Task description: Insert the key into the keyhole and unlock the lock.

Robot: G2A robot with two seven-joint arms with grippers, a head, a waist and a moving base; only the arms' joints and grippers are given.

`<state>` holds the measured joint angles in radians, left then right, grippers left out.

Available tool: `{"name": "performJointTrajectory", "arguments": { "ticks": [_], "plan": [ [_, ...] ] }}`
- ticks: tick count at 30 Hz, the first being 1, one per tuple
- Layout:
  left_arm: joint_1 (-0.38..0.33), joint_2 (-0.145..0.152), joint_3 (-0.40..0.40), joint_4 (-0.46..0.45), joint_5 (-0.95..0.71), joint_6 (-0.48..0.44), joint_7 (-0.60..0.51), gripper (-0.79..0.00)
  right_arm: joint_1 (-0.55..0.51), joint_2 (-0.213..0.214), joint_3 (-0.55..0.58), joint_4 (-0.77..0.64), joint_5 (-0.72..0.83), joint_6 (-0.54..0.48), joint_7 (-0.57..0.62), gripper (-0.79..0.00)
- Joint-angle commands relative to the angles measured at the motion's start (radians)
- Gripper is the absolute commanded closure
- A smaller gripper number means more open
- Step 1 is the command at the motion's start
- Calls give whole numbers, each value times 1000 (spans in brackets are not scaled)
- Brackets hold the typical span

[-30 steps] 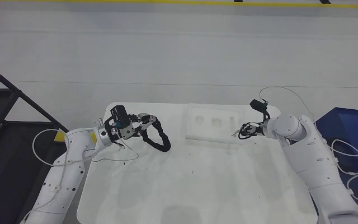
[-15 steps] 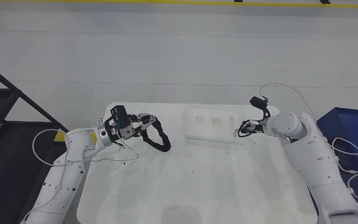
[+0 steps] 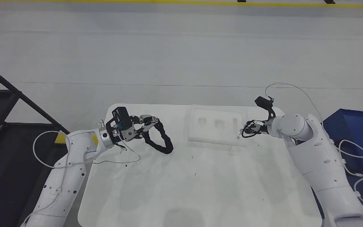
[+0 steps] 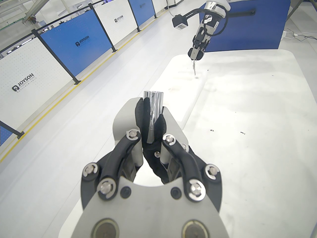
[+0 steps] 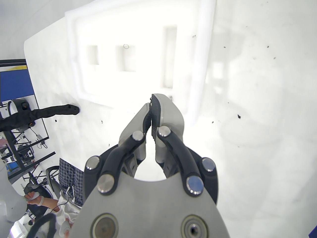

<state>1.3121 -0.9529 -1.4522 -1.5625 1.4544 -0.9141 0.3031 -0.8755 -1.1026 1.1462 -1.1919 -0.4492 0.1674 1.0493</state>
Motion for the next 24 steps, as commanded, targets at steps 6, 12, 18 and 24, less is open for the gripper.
{"name": "performJointTrajectory", "arguments": {
  "ticks": [6, 12, 18, 24],
  "plan": [
    [0, 0, 0, 0, 0, 0, 0, 0, -29, 6, 17, -13, 5, 12, -1, 0],
    [0, 0, 0, 0, 0, 0, 0, 0, -34, 5, 11, 4, 11, 10, -10, 0],
    [0, 0, 0, 0, 0, 0, 0, 0, -32, 2, 0, 41, 24, 0, -21, 0],
    [0, 0, 0, 0, 0, 0, 0, 0, -22, -3, -12, 66, 28, -17, -48, 0]
  ]
}}
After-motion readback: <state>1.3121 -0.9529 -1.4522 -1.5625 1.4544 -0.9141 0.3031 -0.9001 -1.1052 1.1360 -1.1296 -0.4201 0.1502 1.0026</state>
